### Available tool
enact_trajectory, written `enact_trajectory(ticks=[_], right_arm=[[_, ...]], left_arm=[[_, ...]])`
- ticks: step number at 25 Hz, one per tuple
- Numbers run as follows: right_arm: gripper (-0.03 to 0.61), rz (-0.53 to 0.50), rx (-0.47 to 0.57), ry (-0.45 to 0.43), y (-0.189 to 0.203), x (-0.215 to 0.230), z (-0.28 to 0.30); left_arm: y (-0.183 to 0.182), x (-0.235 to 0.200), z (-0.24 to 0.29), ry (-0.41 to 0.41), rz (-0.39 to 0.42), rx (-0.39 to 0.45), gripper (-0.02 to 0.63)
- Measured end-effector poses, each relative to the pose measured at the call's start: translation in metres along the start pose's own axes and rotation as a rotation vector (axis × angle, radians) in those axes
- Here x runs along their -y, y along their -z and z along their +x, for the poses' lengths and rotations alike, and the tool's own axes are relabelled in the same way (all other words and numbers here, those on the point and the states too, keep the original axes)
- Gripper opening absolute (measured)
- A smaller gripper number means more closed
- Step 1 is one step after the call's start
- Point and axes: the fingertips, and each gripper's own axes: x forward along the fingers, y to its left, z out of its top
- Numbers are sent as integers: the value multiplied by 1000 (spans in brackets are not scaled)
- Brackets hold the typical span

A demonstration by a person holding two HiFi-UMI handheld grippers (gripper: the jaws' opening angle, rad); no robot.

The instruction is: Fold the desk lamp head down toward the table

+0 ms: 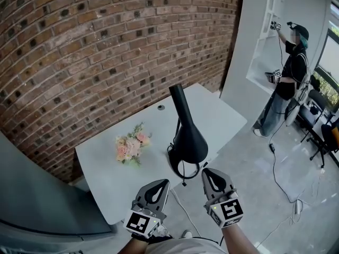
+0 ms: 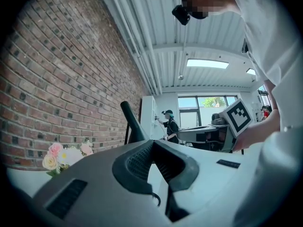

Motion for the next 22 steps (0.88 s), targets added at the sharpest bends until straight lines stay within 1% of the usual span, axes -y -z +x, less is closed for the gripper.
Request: enact_trajectory(ticks=[3,6,10,16,22], right_arm=[[20,26,23,-16,-3,-1,-7],[18,37,30,-33,-4,2,-13],[18,51,23,-67,-1,-1,-13],[18,39,47,-107,-12,-14,-12],[17,45,47,-107,-9,-13,-20]], left_arm=[[-1,7,0,1,-13,6,8],[-3,18,1,7,-5,9,8],[-1,28,-4,5,6,-12,8],[-4,29,-11,-11,17,-18,8],[-3,36,-12,1,14,-24,8]])
